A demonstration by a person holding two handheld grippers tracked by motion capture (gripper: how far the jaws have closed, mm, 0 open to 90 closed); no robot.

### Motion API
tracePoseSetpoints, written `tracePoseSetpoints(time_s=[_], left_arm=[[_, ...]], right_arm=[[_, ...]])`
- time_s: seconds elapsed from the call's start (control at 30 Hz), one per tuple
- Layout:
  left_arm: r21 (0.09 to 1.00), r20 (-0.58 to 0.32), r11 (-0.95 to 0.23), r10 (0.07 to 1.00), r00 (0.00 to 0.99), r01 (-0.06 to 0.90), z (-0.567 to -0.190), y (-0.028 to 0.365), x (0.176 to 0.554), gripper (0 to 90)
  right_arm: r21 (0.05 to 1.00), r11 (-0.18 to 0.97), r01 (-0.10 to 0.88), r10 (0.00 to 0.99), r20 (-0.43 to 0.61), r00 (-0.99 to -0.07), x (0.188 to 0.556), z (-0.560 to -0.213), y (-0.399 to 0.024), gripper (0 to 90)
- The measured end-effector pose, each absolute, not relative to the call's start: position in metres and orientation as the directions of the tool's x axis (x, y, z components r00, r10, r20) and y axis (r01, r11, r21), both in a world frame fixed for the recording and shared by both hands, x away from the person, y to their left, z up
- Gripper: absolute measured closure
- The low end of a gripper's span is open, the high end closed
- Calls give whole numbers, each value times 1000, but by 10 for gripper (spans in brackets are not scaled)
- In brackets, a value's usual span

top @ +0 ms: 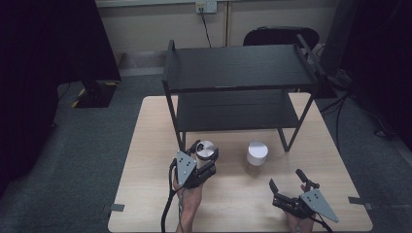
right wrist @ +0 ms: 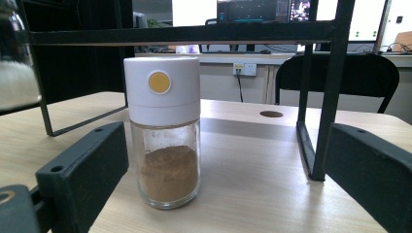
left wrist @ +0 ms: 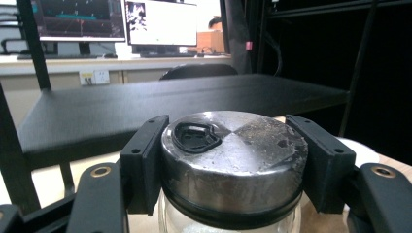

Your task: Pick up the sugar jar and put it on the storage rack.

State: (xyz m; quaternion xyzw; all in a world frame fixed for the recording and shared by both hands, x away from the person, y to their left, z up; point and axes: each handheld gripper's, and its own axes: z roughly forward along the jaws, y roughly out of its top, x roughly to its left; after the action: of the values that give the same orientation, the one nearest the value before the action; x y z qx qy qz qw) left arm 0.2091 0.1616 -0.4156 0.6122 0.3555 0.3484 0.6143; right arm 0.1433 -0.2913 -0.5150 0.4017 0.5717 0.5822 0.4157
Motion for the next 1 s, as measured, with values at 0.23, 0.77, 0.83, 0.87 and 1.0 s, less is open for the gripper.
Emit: tracePoseSetpoints(time_s=[0.23,0.77,0.83,0.87,1.0], left_arm=[[999,31,-12,846,533,-39,-396,166,210,354],[996,53,1,811,583,-91,-347,172,226,354],[995,56,5,803,593,-100,-341,174,228,354],[994,65,-2,797,600,-106,-338,176,229,354],[994,62,8,783,618,-109,-328,179,231,354]], right_arm=[[1000,-1,-25,944,-7,-329,143,-515,-291,11],[1000,0,-23,945,-8,-328,143,-515,-291,11],[1000,0,-24,945,-7,-327,143,-515,-291,12],[1000,0,-24,945,-7,-327,143,-515,-291,12],[1000,0,-24,945,-8,-327,143,-515,-290,12]])
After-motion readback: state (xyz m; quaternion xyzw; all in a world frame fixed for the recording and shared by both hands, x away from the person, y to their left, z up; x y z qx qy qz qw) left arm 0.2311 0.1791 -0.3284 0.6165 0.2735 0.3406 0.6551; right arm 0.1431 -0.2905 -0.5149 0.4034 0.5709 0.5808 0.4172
